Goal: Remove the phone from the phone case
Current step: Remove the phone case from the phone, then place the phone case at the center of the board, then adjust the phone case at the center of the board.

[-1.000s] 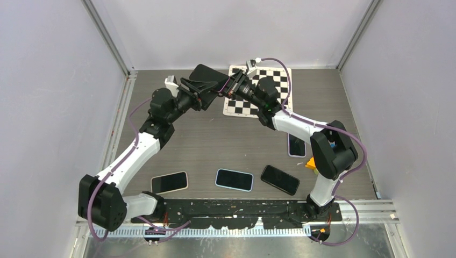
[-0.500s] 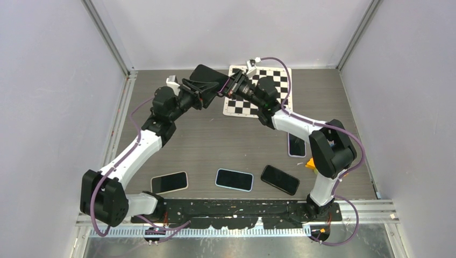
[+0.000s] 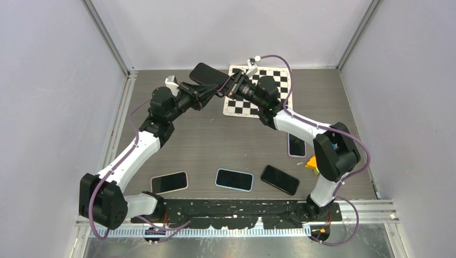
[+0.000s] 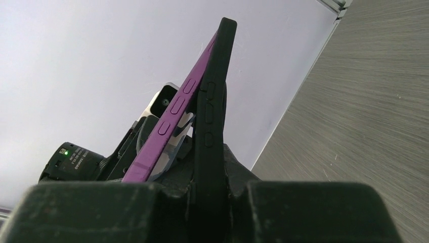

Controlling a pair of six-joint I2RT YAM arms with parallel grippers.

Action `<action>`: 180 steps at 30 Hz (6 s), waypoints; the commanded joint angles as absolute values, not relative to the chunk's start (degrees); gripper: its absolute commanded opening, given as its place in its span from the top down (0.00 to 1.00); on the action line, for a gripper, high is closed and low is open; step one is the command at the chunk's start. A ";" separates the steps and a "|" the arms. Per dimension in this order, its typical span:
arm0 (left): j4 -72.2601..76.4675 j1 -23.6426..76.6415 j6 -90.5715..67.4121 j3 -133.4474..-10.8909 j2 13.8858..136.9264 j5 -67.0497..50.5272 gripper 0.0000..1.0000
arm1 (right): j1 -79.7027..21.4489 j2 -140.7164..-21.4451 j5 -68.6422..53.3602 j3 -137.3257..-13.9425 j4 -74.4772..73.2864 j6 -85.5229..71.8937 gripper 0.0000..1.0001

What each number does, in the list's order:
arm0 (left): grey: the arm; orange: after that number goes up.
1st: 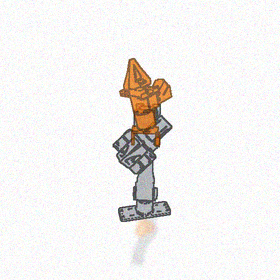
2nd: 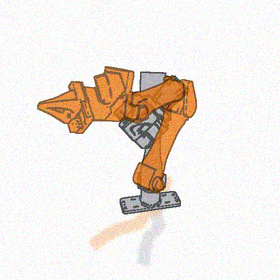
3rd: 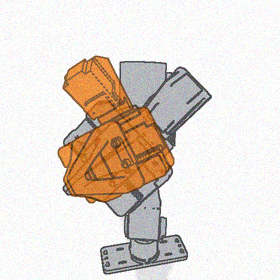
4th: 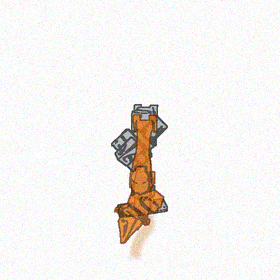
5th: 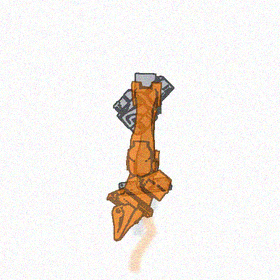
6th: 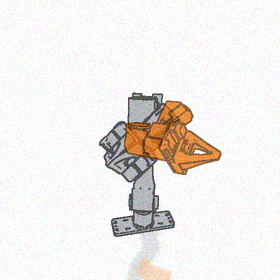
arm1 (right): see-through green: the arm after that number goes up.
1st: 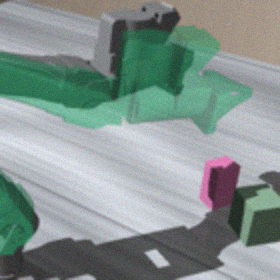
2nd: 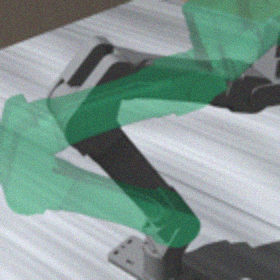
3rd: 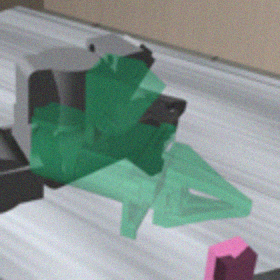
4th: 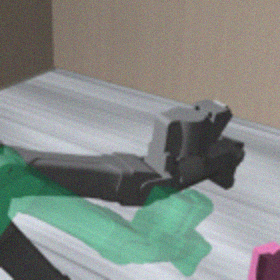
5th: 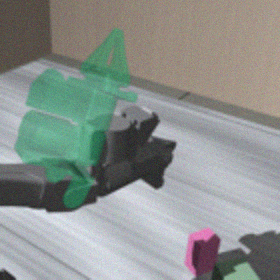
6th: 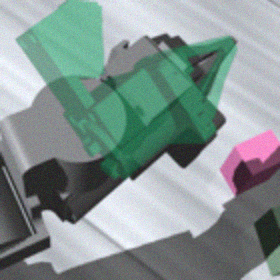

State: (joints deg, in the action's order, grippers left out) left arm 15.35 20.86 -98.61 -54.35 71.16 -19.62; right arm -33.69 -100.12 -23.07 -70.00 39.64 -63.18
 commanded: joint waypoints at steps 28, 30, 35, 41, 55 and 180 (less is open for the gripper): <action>19.37 18.07 -94.26 -53.44 68.58 -25.53 1.00 | -31.76 -92.21 -15.84 -69.05 28.02 -49.42 0.99; 18.97 18.02 -95.70 -53.48 68.47 -29.51 1.00 | -30.19 -92.62 -14.26 -68.40 27.99 -49.54 0.99; 12.19 17.68 -91.91 -54.31 67.96 -37.15 1.00 | -28.50 -94.82 -10.21 -68.50 27.47 -51.54 0.99; -3.64 10.96 -76.50 -55.21 68.81 -40.27 1.00 | -28.67 -101.05 -8.08 -72.69 24.89 -56.99 0.99; -40.85 0.51 -29.89 -85.77 101.96 -31.99 1.00 | -35.70 -127.85 -0.21 -98.24 17.25 -55.36 0.95; -50.30 -1.41 -29.65 -76.99 94.80 -8.35 0.17 | -29.64 -145.95 -11.26 -121.27 -4.66 -52.31 0.57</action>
State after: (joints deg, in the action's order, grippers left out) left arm -49.91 -1.26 -29.69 -77.28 97.86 -9.96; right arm -29.15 -147.04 -8.86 -122.28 -9.34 -48.34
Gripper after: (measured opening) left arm 0.826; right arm 0.356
